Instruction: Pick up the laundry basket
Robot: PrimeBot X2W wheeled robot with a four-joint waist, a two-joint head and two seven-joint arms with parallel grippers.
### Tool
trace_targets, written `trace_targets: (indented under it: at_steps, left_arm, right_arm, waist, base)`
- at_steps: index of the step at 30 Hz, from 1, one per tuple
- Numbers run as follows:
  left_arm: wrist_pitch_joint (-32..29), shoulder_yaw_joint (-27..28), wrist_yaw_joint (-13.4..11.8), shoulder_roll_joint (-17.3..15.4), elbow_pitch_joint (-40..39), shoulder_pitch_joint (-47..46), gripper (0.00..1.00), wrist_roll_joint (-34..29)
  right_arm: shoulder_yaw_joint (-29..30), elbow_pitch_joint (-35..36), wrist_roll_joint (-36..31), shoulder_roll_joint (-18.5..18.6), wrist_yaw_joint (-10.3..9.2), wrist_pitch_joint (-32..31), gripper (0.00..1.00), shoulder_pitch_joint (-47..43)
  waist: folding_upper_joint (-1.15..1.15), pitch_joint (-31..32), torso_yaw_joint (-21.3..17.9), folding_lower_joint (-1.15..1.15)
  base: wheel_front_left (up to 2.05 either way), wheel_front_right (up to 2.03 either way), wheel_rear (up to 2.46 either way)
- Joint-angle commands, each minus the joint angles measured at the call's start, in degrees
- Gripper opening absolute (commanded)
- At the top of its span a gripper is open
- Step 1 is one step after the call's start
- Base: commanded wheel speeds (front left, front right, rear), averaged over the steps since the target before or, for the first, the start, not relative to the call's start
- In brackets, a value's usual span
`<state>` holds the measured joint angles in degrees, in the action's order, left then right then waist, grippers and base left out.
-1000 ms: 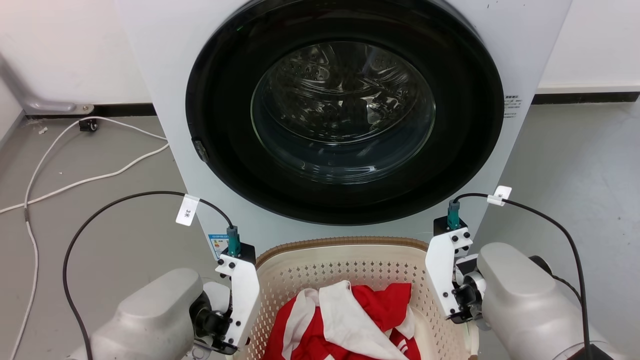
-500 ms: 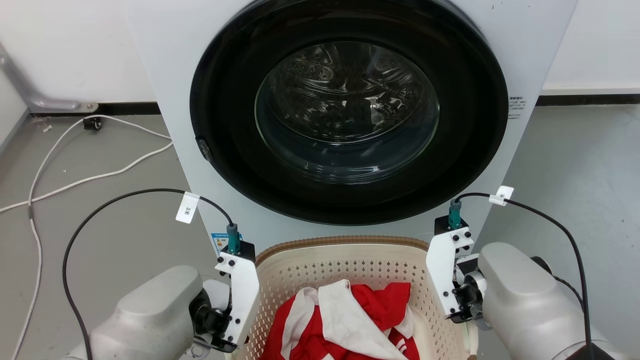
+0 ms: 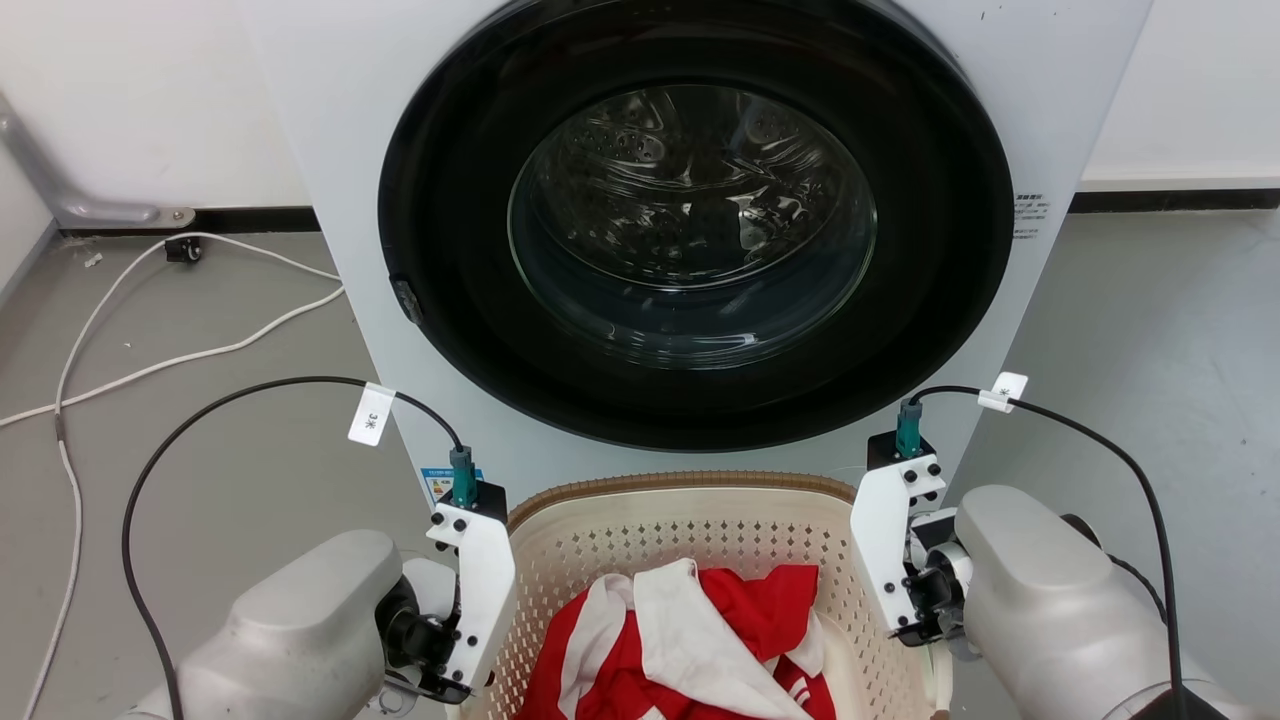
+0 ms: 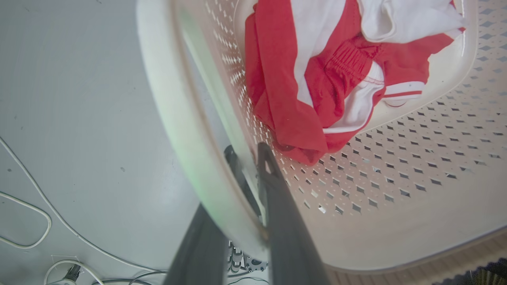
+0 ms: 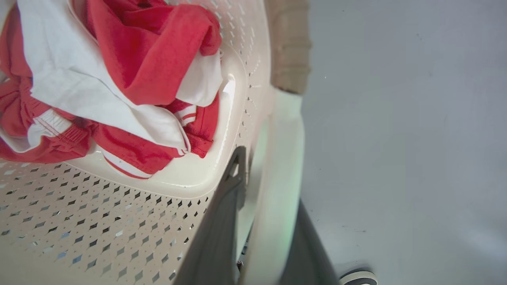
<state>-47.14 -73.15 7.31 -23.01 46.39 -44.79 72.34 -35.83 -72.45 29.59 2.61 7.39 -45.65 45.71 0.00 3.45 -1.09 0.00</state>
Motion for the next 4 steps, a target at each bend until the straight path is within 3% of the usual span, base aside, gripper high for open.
trace_targets:
  at_steps: [1,4]
  left_arm:
    - [-0.2,-0.4,0.2,-0.7,0.3,-0.6,0.0,-0.5]
    - [0.1,-0.4,0.2,-0.5,0.3,-0.7,0.0,-0.6]
  right_arm:
    - [-0.7,-0.1,-0.4,0.5,0.18,0.3,0.0,0.8]
    - [-0.8,-0.2,-0.2,0.5,0.18,0.4,0.0,1.0]
  waist:
    - [0.0,0.0,0.0,0.0]
    - [0.0,0.0,0.0,0.0]
  base:
    - [0.0,0.0,0.0]
    - [0.0,0.0,0.0]
